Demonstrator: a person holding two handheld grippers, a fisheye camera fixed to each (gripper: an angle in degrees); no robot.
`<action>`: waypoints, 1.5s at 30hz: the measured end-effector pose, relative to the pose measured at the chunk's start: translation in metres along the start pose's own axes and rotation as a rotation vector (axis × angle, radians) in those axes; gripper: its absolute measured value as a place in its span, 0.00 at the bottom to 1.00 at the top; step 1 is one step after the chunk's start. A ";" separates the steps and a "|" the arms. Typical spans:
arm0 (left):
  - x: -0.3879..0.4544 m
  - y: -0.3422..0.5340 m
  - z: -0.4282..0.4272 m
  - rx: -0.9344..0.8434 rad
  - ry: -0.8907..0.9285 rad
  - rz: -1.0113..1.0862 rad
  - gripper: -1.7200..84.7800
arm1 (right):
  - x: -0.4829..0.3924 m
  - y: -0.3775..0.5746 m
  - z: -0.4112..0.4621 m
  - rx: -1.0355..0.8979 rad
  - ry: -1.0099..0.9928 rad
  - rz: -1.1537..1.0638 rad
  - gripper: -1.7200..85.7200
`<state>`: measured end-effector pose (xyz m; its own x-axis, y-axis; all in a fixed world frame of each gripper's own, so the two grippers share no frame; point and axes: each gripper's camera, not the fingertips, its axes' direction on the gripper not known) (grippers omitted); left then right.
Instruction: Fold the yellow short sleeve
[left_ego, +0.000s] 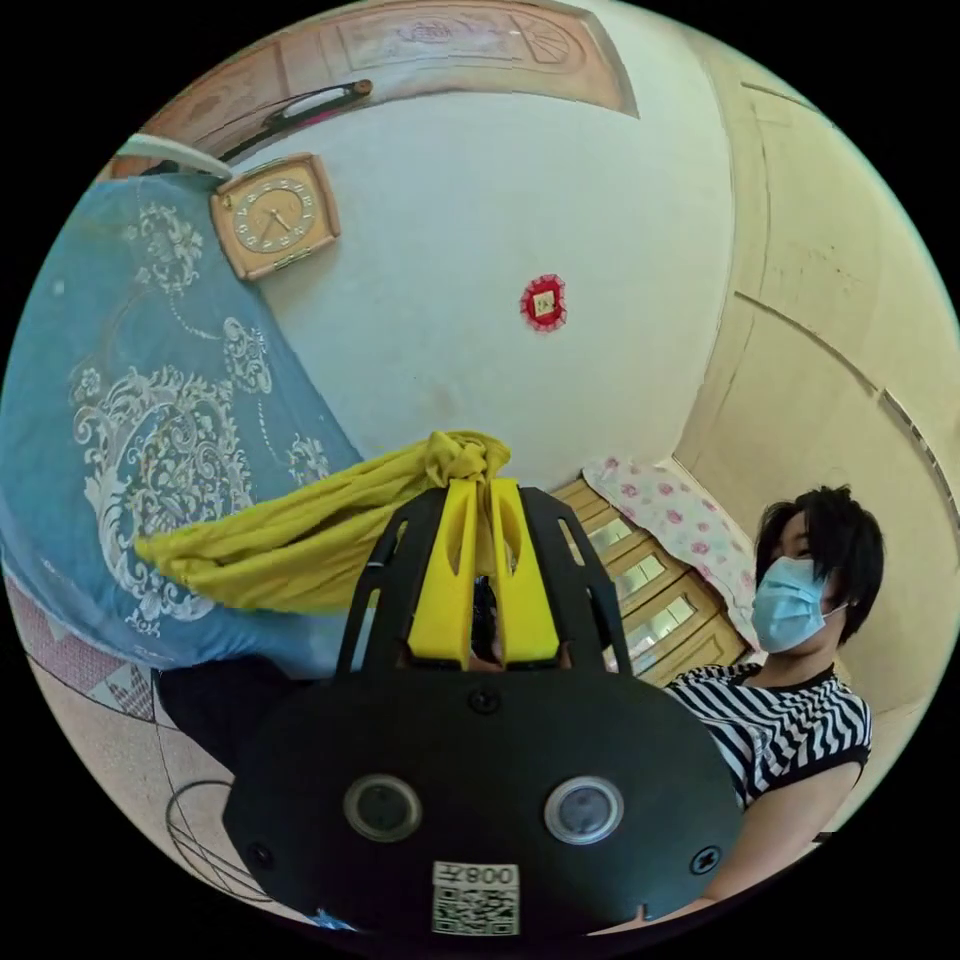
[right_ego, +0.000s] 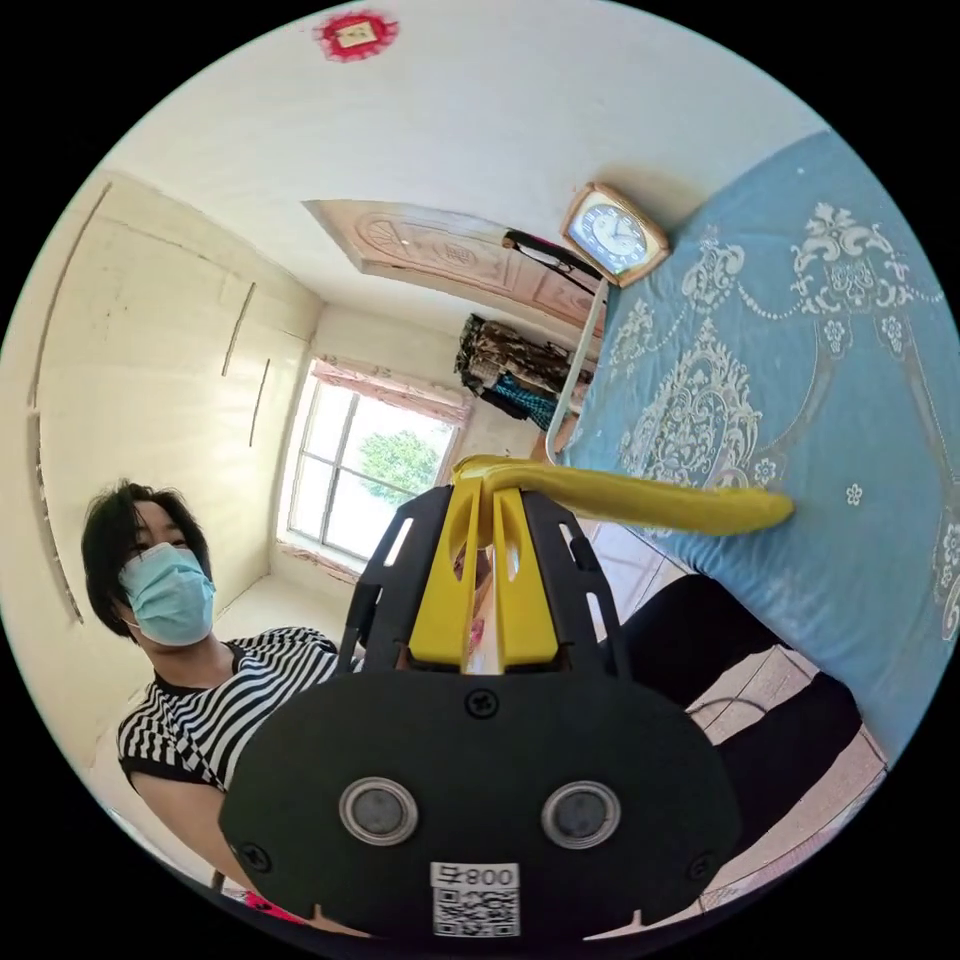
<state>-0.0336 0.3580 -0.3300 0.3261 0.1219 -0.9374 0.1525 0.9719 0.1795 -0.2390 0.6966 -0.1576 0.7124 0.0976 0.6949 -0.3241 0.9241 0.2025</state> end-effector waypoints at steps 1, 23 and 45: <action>0.004 0.002 0.008 -0.009 0.009 0.012 0.05 | -0.015 0.009 -0.014 0.025 -0.002 -0.027 0.03; -0.058 0.132 0.356 -0.446 0.235 0.029 0.05 | -0.149 0.171 -0.257 0.403 0.102 -0.171 0.03; -0.317 0.051 0.954 -0.482 0.207 0.228 0.05 | -0.113 -0.228 -0.600 0.417 0.385 -0.206 0.03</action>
<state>0.7604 0.1768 0.2613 0.1041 0.3291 -0.9385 -0.3586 0.8926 0.2732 0.1278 0.6969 -0.6962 0.9353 0.1305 0.3288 -0.3168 0.7227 0.6143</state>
